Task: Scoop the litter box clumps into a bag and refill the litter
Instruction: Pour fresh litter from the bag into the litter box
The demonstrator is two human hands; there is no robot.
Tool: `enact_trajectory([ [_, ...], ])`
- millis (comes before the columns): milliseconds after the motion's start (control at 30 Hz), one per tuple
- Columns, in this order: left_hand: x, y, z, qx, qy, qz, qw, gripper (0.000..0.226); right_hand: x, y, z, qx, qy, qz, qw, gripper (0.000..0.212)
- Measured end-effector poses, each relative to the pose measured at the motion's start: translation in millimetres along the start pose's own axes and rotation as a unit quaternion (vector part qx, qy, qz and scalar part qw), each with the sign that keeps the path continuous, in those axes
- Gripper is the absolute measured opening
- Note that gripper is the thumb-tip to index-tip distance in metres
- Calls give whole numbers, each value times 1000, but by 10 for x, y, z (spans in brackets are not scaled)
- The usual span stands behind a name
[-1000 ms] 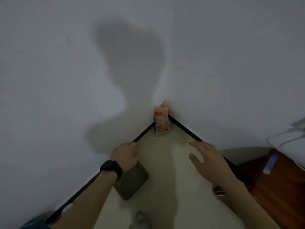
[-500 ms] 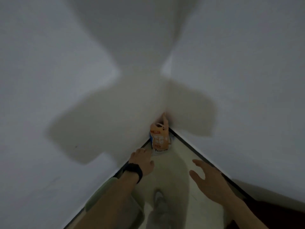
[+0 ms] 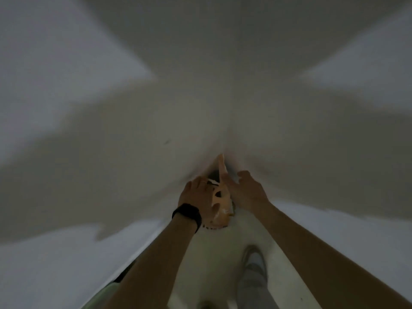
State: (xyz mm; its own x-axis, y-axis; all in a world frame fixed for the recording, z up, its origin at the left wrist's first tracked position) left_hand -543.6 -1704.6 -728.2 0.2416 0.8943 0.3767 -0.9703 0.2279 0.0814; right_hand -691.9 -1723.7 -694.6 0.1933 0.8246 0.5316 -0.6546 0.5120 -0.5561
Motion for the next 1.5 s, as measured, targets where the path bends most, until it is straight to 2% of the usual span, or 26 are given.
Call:
enact_trajectory([
  [100, -239, -24, -290, -39, -27, 27, 998, 62, -433, -6, -294, 42, -12, 18, 999, 63],
  [233, -177, -42, -419, -42, -17, 47, 998, 20, -754, -25, -543, 132, 12, 6, 991, 55],
  [300, -7, -47, -462, -43, -17, 36, 998, 13, -751, 48, -566, 170, 18, -2, 985, 59],
  [367, 265, -53, -556, -44, -49, 19, 998, 16, -621, 161, -566, 170, 18, -3, 985, 58],
  [500, 849, 124, -710, -21, -89, 2, 996, 18, -182, 459, -527, 131, -8, 9, 991, 15],
  [633, 1223, 378, -803, 25, -114, 32, 993, 24, 477, 973, -368, 54, 45, -68, 995, 13],
  [767, 1454, 516, -893, 74, -96, 138, 983, 71, 1086, 1602, -271, -1, 39, -183, 982, 7],
  [833, 1454, 628, -899, 41, -84, 146, 985, 88, 1295, 1819, -320, -30, 40, -217, 975, 9],
  [933, 1340, 834, -948, -28, -132, 92, 987, 94, 1417, 2014, -376, -76, 58, -245, 965, 6],
  [1000, 1209, 956, -1003, -29, -156, 72, 985, 82, 1400, 2136, -347, -73, 70, -249, 963, 7],
  [1067, 1034, 1071, -1042, 24, -118, 81, 989, 63, 1318, 2262, -288, -35, 50, -220, 974, 10],
  [1133, 884, 1235, -1061, 56, -112, 46, 991, 52, 1200, 2352, -218, 35, 3, -196, 980, 15],
  [1200, 814, 1354, -1083, 68, -130, 20, 989, 56, 1073, 2424, -165, 118, -38, -186, 975, 23],
  [1267, 786, 1380, -1081, 49, -119, 5, 992, 55, 988, 2461, -117, 158, -52, -187, 968, 22],
  [1400, 805, 1284, -913, -8, -45, -136, 990, 51, 914, 2384, 13, 72, -66, -185, 978, 41],
  [1500, 994, 1012, -762, -23, -88, -158, 983, 44, 1049, 2213, 98, 75, -84, -136, 984, 38],
])
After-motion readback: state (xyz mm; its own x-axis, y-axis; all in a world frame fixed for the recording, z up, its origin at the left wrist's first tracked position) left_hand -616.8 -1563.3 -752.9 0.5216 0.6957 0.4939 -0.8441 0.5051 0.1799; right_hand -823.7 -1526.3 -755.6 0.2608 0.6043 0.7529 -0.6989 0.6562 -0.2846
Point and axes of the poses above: each hand's wrist, its own x-axis away from the middle knuckle, its own z-axis out of the back of the hand, y = z × x, the point moved 2 cm from there along -x, towards the middle knuckle, and after that the axes turned 13 degrees about y, right-handed, at the moved point
